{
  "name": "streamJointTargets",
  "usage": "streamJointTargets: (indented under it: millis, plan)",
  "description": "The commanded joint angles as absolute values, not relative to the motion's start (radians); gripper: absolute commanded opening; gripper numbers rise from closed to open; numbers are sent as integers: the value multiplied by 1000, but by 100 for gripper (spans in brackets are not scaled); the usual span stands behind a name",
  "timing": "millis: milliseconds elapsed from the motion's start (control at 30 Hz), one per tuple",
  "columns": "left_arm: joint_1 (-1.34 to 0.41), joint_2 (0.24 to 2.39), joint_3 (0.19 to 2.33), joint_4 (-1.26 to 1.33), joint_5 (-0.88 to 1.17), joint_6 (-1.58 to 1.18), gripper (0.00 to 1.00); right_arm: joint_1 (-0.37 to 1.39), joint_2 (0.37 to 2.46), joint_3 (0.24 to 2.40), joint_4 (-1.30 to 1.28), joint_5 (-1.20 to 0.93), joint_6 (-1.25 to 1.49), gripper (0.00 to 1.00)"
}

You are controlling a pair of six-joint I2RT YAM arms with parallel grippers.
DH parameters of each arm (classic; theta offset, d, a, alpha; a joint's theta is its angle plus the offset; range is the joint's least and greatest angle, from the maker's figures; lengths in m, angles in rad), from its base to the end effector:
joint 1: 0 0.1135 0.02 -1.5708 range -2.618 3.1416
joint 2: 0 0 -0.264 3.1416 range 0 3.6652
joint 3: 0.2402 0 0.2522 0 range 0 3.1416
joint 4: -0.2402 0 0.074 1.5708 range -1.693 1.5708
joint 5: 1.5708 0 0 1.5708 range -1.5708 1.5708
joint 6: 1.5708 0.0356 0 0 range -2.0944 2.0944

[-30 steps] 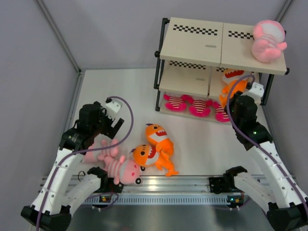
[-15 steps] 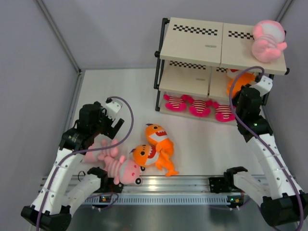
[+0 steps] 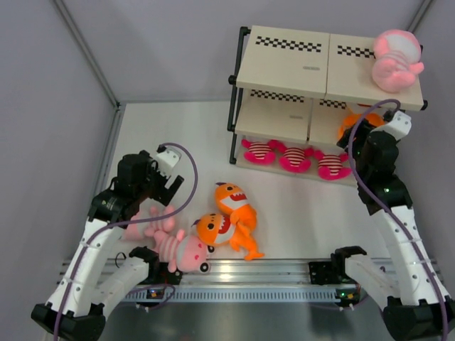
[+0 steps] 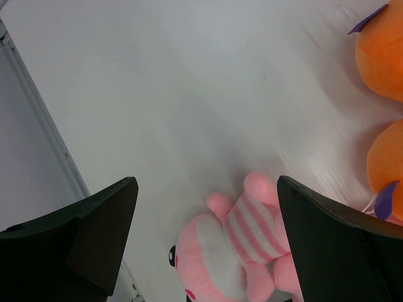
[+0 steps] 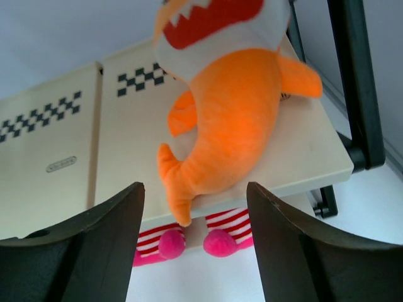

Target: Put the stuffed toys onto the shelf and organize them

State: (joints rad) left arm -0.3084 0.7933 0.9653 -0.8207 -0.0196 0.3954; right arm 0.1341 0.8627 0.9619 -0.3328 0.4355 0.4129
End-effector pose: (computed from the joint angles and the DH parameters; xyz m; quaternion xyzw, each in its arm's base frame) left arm 0.1462 -0.0458 0.3365 0.3046 0.8422 0.0281 0.4441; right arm 0.1898 0.0105 0.3734 0.2391 0.7401 0.0003 0.6285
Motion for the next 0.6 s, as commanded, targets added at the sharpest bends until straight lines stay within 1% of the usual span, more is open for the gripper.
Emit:
streamJointTargets:
  millis: [0, 167, 267, 300, 333, 400, 433, 467, 500, 567]
  plan:
    - [-304, 776, 942, -798, -5, 403, 99, 121, 801, 1064, -409, 350, 393, 68]
    - [-302, 759, 878, -796, -49, 420, 98, 144, 793, 1199, -593, 270, 328, 68]
    - [-301, 735, 815, -796, -104, 428, 98, 190, 805, 1267, -725, 157, 304, 67]
    - [-299, 729, 799, -796, -121, 428, 99, 208, 816, 1272, -750, 55, 298, 67]
    - [-295, 713, 767, -796, -130, 429, 99, 225, 821, 1272, -774, 2, 293, 69]
    - [-290, 700, 740, -796, -146, 430, 99, 311, 837, 1246, -785, -116, 305, 70]
    - [-282, 695, 715, -796, -167, 430, 99, 354, 844, 1226, -790, -107, 327, 70]
    - [-279, 680, 704, -798, -176, 430, 99, 465, 853, 1218, -801, -88, 337, 70]
    - [-275, 672, 686, -798, -189, 428, 99, 524, 867, 1210, -804, -25, 351, 70]
    - [-259, 637, 669, -798, -216, 419, 99, 653, 876, 1163, -757, -6, 402, 70]
